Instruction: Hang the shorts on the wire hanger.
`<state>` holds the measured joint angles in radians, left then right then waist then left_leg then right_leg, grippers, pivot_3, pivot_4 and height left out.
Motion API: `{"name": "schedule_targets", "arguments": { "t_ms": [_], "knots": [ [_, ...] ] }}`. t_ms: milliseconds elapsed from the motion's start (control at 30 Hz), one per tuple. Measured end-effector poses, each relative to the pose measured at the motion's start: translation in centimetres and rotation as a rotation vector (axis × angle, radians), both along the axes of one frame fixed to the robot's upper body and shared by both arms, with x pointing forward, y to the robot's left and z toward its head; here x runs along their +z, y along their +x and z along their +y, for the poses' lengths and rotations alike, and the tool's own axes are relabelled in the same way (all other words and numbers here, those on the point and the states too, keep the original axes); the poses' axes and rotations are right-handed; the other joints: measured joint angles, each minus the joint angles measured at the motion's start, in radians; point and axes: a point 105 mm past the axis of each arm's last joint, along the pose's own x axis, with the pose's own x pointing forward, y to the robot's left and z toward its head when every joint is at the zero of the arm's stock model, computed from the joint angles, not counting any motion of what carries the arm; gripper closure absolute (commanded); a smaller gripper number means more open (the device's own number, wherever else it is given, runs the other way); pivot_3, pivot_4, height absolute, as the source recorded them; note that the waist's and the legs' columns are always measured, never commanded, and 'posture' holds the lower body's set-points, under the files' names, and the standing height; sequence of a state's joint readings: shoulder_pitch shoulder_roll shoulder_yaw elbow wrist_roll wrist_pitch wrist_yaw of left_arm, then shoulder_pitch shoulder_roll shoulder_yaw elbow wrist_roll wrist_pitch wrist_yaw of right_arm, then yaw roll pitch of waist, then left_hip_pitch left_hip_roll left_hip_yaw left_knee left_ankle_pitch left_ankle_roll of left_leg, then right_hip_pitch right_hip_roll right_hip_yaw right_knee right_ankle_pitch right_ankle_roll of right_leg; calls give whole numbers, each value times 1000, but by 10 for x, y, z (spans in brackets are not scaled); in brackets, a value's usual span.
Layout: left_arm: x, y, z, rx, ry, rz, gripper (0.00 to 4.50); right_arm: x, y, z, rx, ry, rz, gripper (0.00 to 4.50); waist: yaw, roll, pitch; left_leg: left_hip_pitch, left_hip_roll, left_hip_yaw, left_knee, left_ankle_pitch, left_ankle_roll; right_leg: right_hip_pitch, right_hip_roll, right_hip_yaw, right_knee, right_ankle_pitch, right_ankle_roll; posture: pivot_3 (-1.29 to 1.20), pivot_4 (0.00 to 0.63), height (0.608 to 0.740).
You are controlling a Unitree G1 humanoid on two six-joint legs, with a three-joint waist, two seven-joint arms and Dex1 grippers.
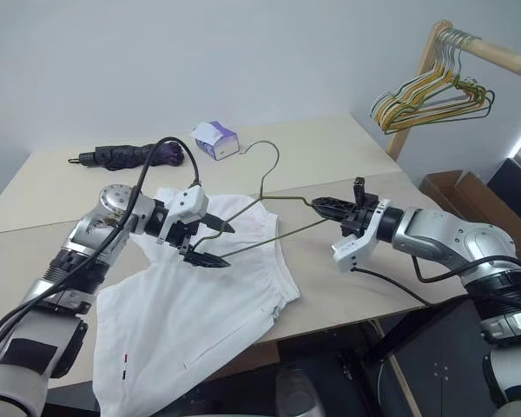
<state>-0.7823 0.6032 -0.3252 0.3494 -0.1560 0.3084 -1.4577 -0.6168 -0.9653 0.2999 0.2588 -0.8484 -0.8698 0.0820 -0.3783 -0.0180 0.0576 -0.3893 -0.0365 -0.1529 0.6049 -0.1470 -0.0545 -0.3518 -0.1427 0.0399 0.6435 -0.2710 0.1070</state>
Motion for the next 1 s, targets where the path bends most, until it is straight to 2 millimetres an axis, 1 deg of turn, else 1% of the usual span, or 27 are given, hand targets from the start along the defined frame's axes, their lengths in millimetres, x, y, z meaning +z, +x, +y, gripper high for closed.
{"name": "schedule_targets", "arguments": {
  "t_ms": [133,233,333,600,633,700,900,1000],
  "knots": [
    [-3,1,0,9,20,-9,0,0,2,-2,-17,-7,-9,4454,-1,0,0,0,0,0,0,0,0,0,0,0,0,0,0,-323,0,740],
    [-4,5,-1,38,28,-31,627,1,3,-3,-25,-4,-13,4500,-1,0,0,0,0,0,0,0,0,0,0,0,0,0,0,-324,0,740],
    [-4,7,-1,51,27,-41,1558,2,4,-3,-31,-1,-18,4500,-2,0,0,0,0,0,0,0,0,0,0,0,0,0,0,-324,0,740],
    [-4,7,-1,56,29,-44,4307,10,10,-8,-73,15,-48,4500,-7,0,0,0,0,0,0,0,0,0,0,0,0,0,0,-325,0,740],
    [-4,9,0,69,29,-49,4486,11,10,-7,-71,15,-50,4500,-9,0,0,0,0,0,0,0,0,0,0,0,0,0,0,-325,0,740],
    [-3,11,3,94,24,-54,4486,12,9,-6,-65,15,-54,4500,-12,0,0,0,0,0,0,0,0,0,0,0,0,0,0,-328,0,740],
    [-4,14,4,112,18,-54,4486,12,9,-5,-65,16,-55,4500,-18,0,0,0,0,0,0,0,0,0,0,0,1,0,0,-333,0,740],
    [-3,15,4,122,11,-60,4500,12,7,-7,-72,54,-28,3682,-20,0,0,0,0,0,0,0,0,0,0,0,0,0,1,-333,0,740]
  ]
}}
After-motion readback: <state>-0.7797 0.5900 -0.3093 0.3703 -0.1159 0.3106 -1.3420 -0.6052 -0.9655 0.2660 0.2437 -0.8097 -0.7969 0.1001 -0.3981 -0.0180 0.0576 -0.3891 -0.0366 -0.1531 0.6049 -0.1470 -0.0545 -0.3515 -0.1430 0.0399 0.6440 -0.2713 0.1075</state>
